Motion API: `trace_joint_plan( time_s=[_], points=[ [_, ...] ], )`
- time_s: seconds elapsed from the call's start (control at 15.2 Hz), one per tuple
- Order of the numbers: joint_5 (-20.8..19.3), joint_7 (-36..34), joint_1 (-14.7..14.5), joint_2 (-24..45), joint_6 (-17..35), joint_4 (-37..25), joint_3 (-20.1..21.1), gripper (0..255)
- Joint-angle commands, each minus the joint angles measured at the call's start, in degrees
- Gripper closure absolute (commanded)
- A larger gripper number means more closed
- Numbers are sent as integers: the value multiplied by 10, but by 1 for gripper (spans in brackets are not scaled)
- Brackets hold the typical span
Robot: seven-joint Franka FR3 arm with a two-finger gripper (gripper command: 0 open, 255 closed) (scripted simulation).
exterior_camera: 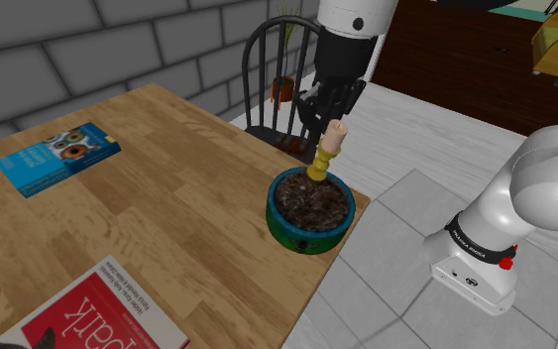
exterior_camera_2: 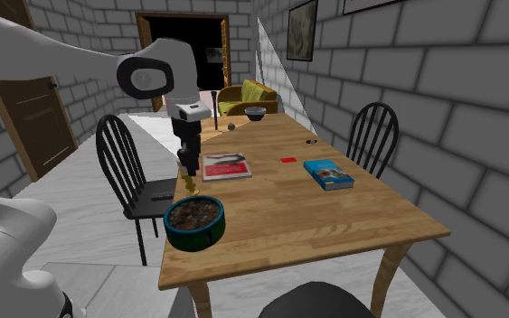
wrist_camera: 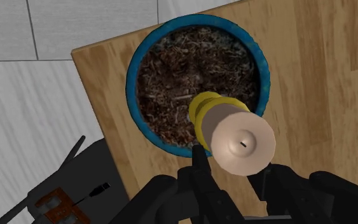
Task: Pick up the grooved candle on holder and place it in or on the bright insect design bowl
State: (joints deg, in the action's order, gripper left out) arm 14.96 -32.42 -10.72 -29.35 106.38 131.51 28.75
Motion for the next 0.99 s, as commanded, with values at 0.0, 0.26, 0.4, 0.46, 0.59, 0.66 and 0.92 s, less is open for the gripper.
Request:
trace_joint_plan(
  time_s=[0.0,0.26,0.4,0.46,0.59,0.66,0.92],
  points=[
    [2,0,-1,2,16,13,3,255],
    [5,1,-2,8,48,40,10,255],
    [7,1,-2,11,64,52,14,255],
    [8,1,-2,13,72,58,16,255],
    [10,1,-3,19,95,75,21,255],
    [10,1,-3,19,95,75,21,255],
    [10,1,-3,19,95,75,21,255]
  ],
)
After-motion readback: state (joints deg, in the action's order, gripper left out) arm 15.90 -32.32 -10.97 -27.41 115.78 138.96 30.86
